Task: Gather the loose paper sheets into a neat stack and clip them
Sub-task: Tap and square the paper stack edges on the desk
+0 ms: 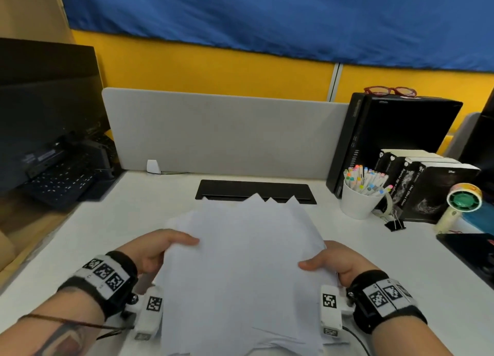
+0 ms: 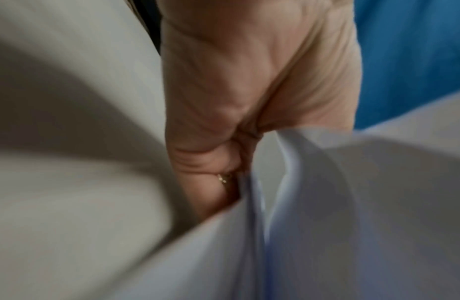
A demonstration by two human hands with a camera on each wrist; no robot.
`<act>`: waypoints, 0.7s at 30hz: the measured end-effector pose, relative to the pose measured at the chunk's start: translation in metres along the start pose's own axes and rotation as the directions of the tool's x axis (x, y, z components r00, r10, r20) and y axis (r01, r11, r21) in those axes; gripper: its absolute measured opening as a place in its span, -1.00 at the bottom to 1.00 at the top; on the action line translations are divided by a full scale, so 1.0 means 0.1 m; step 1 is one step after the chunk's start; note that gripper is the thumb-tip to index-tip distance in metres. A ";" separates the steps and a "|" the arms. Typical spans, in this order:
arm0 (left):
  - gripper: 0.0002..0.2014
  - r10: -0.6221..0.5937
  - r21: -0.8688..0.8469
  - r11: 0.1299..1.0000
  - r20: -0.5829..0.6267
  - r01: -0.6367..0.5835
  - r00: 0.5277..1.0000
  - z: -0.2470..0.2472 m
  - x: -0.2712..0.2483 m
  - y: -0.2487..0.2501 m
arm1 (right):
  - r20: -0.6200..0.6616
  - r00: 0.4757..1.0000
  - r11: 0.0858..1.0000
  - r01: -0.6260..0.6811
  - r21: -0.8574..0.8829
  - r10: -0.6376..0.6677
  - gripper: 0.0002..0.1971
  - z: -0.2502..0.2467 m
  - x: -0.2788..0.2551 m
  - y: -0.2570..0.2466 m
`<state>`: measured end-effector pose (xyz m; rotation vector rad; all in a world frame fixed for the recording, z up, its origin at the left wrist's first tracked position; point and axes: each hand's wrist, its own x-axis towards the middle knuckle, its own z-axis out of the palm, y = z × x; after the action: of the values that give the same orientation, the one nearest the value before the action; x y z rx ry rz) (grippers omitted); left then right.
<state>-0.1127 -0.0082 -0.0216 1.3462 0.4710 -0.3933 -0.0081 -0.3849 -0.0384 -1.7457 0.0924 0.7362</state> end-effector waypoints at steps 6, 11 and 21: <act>-0.52 -0.013 -0.085 0.996 -0.048 0.008 0.999 0.11 -0.07 -0.14 | -0.083 0.989 0.992 0.122 0.023 -0.120 -0.37 0.06 -0.01 -0.03; -0.59 0.408 0.158 0.912 -0.244 -0.379 0.880 0.24 -0.11 0.17 | -0.266 0.858 0.897 0.437 -0.071 -0.439 -0.42 0.13 -0.15 -0.30; -0.37 0.825 0.166 0.564 -0.147 -0.809 0.545 0.36 -0.34 0.39 | -0.305 0.654 0.694 0.719 -0.033 -0.693 -0.51 0.26 -0.58 -0.41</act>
<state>-0.1172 -0.0363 0.0346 1.5370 -0.0603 0.5420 -0.0479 -0.3660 0.0232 -1.6050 -0.3451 -0.1194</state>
